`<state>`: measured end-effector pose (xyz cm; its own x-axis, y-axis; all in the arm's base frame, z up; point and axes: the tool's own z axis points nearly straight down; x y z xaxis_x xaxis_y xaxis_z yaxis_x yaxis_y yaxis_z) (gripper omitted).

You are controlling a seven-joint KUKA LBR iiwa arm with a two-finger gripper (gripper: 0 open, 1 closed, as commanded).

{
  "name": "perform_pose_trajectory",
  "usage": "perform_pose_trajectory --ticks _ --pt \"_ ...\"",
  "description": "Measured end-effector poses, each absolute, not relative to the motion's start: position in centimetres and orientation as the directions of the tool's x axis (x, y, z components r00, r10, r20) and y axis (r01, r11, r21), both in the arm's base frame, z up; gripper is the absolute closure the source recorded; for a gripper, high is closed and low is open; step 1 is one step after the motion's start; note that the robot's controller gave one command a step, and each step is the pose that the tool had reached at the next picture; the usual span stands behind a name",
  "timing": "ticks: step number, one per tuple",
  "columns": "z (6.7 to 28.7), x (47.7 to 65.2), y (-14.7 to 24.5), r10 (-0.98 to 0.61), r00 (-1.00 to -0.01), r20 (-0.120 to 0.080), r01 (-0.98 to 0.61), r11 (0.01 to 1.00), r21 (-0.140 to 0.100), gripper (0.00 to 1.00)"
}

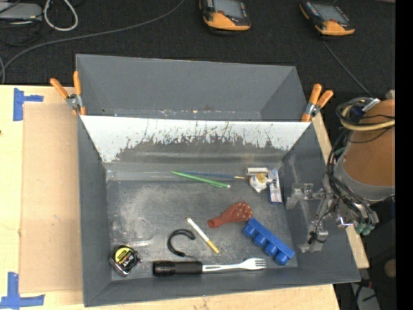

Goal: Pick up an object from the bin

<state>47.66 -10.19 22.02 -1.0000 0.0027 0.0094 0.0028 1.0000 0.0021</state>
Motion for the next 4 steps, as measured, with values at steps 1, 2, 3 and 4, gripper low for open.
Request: perform_pose_trajectory --ticks 1,2,3,4 --pt "22.4 47.8 -10.1 -0.001 -1.0 0.002 -0.001 1.0 0.001 0.0" --pt "14.4 48.5 -10.5 0.097 -0.995 0.0 0.097 0.995 0.001 0.0" --pt "10.6 48.8 -10.8 0.128 -0.992 0.002 0.128 0.992 0.001 0.0" --pt "10.0 48.4 -9.3 0.123 -0.992 0.008 0.123 0.992 0.003 0.0"
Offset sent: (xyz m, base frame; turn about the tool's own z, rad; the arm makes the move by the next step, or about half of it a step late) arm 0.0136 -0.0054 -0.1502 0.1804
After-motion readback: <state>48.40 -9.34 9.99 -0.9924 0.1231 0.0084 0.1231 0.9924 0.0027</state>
